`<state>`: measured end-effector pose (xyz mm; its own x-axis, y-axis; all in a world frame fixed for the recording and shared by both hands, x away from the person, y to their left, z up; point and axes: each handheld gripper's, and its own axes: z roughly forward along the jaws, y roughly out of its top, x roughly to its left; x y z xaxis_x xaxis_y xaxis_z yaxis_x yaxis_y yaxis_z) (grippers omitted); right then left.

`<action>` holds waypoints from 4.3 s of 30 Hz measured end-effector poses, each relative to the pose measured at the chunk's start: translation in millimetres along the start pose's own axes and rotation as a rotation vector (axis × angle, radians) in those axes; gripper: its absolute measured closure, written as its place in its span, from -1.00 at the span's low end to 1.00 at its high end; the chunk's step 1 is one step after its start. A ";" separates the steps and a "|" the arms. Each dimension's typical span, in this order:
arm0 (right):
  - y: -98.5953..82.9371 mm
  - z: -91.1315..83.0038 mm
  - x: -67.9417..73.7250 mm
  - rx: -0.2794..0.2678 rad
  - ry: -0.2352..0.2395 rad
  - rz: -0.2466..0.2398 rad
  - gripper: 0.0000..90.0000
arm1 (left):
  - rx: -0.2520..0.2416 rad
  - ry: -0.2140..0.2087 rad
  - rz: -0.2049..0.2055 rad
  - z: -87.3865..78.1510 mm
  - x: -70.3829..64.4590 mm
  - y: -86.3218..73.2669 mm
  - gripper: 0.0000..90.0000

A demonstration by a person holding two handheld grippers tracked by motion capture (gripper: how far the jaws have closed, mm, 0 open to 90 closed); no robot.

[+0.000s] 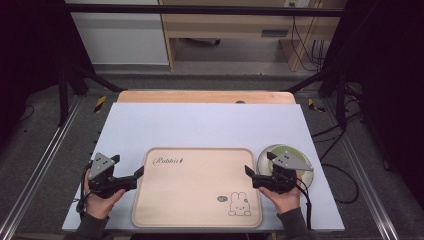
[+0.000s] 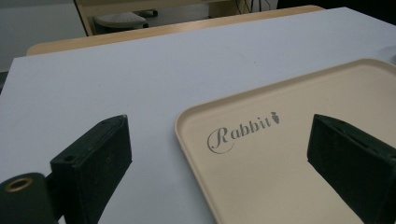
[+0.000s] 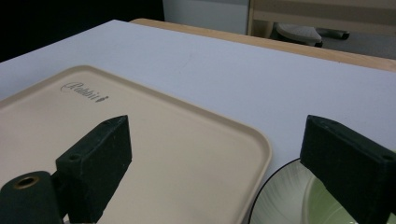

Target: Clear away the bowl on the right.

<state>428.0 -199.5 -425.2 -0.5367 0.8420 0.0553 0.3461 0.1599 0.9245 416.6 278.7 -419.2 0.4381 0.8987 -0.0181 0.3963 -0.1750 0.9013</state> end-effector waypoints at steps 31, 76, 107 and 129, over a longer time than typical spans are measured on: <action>3.0 -7.7 -4.8 0.008 -0.038 0.035 -0.75 | 0.012 0.003 0.000 1.9 0.5 -7.0 -0.86; 7.5 -36.1 -53.4 0.084 -0.187 0.093 -0.59 | 0.017 -0.002 0.007 3.0 -0.2 -7.7 -0.85; 3.1 -32.5 -88.3 0.212 -0.319 0.132 -0.48 | 0.026 -0.008 0.019 5.1 -1.6 -9.2 -0.84; -9.4 -26.3 -110.7 0.333 -0.353 0.221 -0.18 | 0.032 -0.009 0.017 7.1 -1.3 -10.8 -0.84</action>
<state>464.0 -307.7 -430.1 -0.1514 0.9872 0.0512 0.6781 0.0660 0.7320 417.5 276.6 -431.9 0.4524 0.8918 -0.0073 0.4144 -0.2029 0.8872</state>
